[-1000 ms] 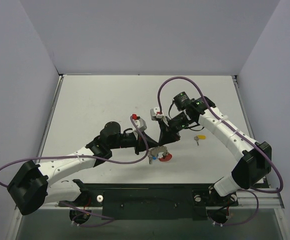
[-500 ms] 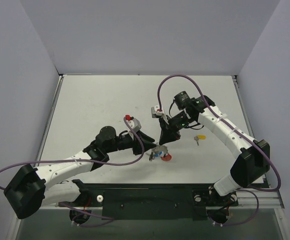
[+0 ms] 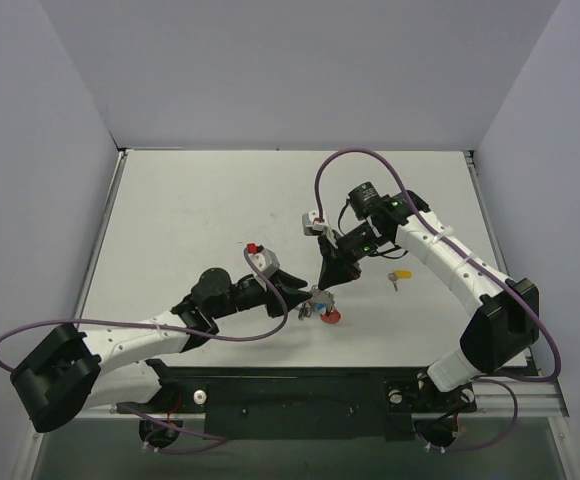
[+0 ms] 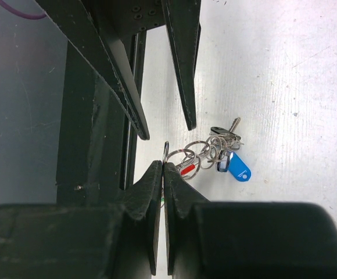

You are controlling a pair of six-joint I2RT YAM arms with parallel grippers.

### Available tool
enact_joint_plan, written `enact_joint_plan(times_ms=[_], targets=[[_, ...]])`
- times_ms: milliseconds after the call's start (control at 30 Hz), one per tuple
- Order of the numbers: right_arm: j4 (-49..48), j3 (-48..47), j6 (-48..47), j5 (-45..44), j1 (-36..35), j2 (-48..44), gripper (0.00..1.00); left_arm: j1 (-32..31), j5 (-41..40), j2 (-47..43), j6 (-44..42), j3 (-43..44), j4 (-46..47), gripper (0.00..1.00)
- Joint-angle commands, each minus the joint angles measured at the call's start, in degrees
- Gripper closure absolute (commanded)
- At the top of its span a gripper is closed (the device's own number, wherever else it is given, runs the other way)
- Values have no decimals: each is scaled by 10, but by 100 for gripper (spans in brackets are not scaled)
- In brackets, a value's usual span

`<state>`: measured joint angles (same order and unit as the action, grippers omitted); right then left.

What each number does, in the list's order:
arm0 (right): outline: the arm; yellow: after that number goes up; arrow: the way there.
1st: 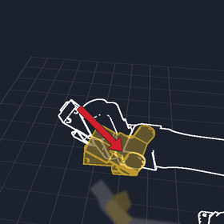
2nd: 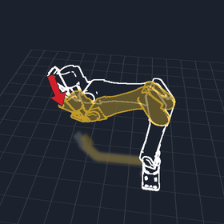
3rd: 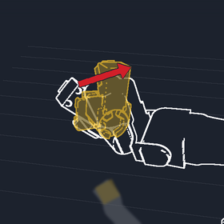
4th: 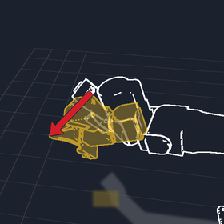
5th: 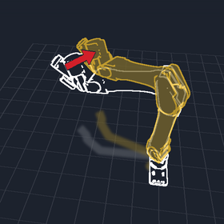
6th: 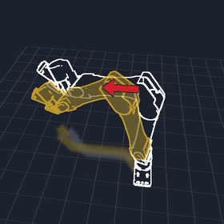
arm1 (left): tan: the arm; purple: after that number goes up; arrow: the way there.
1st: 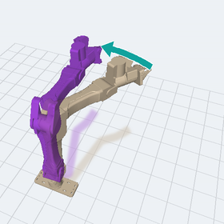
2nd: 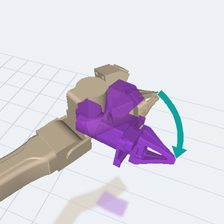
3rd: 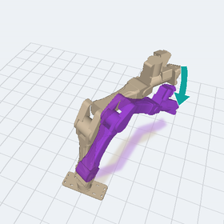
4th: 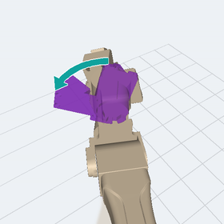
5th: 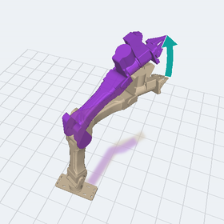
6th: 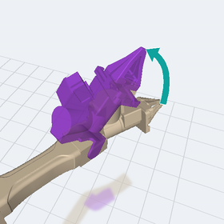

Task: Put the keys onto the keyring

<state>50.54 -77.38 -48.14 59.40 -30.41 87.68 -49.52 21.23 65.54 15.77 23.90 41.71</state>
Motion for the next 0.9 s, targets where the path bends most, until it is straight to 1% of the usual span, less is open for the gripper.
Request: enact_joint_plan(times_ms=[0,167,367,433,600,700,767,867], targets=[[18,-8,0,29,2,-6,100,-13,-30,24,-25,1,105,55],[19,-8,0,31,3,-7,100,-18,-37,49,-25,15,109,56],[18,-8,0,31,6,-7,100,-20,-38,57,-22,17,103,66],[19,-8,0,32,6,-6,100,-19,-40,58,-21,19,101,67],[18,-8,1,30,7,-7,100,-20,-35,57,-17,24,95,67],[18,-10,4,30,14,-8,100,-20,-34,48,-9,12,79,66],[17,-10,6,30,19,-8,100,-19,-44,45,5,-2,82,65],[15,-8,9,31,22,-8,100,-19,-57,46,55,-19,103,64]])
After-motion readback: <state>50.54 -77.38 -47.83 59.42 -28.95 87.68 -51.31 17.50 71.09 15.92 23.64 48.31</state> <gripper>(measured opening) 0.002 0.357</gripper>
